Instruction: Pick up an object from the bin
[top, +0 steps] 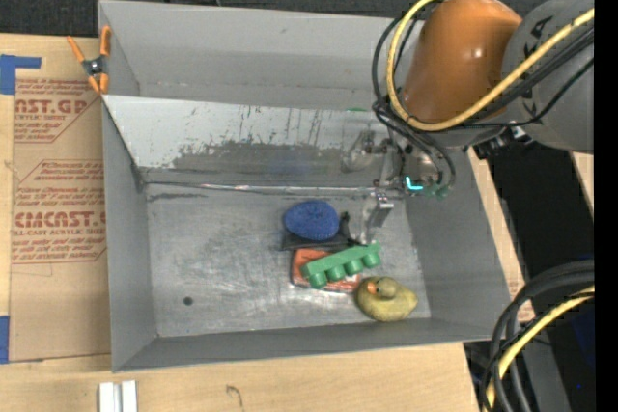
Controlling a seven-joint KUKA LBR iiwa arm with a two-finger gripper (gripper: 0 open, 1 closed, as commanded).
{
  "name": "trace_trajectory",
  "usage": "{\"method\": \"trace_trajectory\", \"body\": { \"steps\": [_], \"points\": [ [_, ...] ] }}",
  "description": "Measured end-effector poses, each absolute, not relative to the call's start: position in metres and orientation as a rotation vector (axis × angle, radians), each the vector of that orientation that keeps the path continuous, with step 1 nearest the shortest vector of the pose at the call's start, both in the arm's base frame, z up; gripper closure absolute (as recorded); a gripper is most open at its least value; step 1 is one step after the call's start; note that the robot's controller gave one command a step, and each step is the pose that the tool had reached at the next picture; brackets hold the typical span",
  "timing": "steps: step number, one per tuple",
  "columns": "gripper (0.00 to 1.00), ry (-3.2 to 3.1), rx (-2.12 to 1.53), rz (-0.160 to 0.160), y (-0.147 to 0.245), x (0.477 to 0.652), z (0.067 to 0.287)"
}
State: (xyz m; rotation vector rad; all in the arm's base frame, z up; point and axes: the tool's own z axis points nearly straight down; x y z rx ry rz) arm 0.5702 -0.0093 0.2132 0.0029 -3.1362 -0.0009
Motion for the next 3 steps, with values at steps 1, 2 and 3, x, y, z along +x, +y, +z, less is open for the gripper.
{"method": "trace_trajectory", "body": {
  "steps": [1, 2, 3],
  "points": [
    [0.00, -3.144, 0.003, -0.001, -0.009, 0.572, 0.217],
    [0.00, -3.149, 0.093, 0.000, -0.003, 0.582, 0.160],
    [0.00, -3.138, 0.170, -0.001, 0.001, 0.587, 0.121]
  ]
}}
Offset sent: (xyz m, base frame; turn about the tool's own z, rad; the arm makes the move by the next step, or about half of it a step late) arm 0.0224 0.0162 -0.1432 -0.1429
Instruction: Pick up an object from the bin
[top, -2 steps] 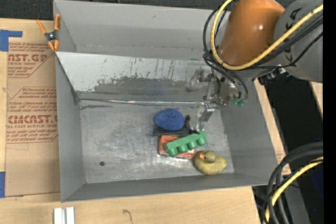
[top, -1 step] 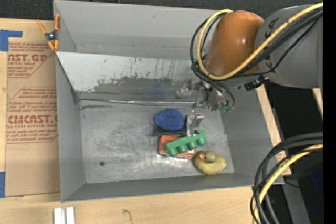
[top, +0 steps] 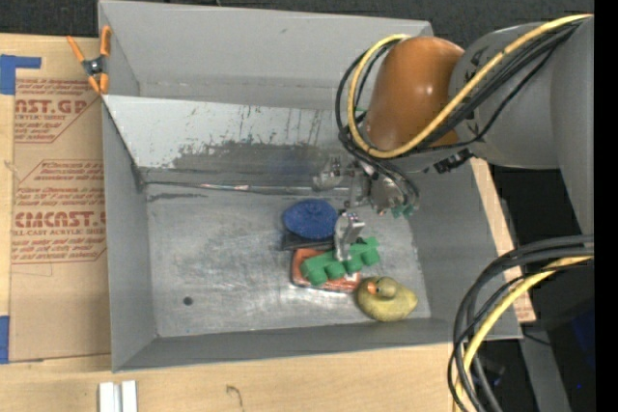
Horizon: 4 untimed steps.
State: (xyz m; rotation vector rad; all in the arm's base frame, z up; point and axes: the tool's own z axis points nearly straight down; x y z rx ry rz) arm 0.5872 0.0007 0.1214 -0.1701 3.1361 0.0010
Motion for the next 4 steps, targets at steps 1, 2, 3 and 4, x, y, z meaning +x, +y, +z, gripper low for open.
{"method": "trace_trajectory", "body": {
  "steps": [1, 2, 3, 4],
  "points": [
    [0.00, 3.127, -0.245, -0.001, 0.006, 0.592, 0.110],
    [0.00, 3.127, -0.159, 0.001, 0.013, 0.594, 0.072],
    [1.00, 3.122, -0.073, 0.002, 0.020, 0.595, 0.075],
    [1.00, 3.122, -0.073, 0.002, 0.020, 0.595, 0.075]
  ]
}}
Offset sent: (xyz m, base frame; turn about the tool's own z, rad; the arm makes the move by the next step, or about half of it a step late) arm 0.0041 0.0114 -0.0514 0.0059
